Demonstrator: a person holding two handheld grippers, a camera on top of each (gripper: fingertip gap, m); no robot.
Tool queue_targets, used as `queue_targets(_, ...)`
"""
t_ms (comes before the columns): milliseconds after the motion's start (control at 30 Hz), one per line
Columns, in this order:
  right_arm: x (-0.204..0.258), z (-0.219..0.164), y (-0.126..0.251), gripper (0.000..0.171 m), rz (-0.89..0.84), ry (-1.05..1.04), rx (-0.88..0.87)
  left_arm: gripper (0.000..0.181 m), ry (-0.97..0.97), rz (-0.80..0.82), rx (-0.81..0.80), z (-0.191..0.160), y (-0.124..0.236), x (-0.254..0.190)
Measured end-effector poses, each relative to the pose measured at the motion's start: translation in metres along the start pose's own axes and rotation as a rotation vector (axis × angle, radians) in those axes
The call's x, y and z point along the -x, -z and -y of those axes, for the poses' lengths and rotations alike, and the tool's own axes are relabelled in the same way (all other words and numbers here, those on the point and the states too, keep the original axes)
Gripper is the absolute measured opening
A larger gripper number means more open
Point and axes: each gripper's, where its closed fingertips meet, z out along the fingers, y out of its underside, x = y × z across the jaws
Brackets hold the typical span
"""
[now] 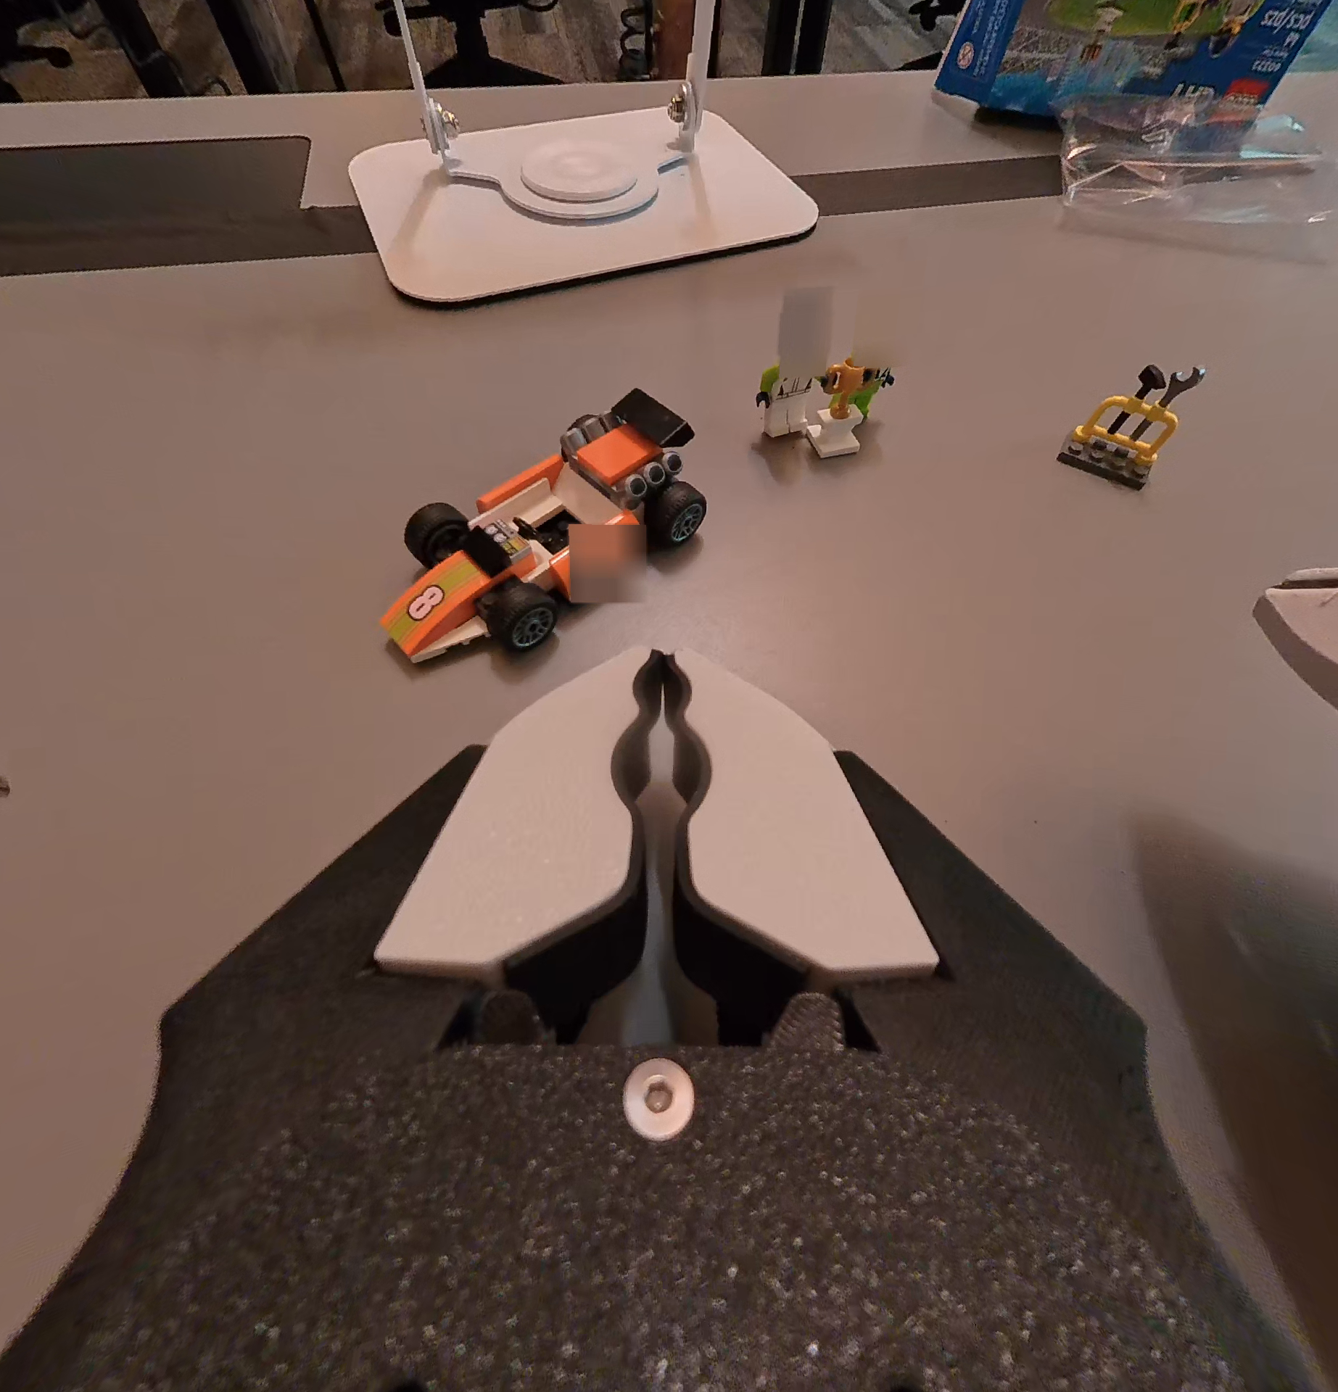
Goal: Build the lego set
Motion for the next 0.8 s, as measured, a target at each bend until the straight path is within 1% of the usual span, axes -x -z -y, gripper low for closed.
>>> queue_targets(600, 0.001, -0.001, -0.001, 0.000, -0.014, 0.027, 0.013, 0.000, 0.007, 0.004, -0.002, 0.000, 0.000, 0.001)
queue_targets(667, 0.000, -0.003, -0.002, 0.000, -0.021, 0.029, 0.027, 0.000, 0.028, -0.017, 0.027, -0.005, 0.002, 0.000)
queue_targets(733, -0.001, -0.006, -0.003, 0.000, -0.025, 0.026, 0.046, 0.000, 0.073, -0.077, 0.106, -0.020, 0.007, -0.004)
queue_targets(800, -0.001, -0.009, -0.004, 0.000, -0.035, 0.033, 0.068, 0.000, 0.090, -0.059, 0.114, -0.026, 0.015, 0.007)
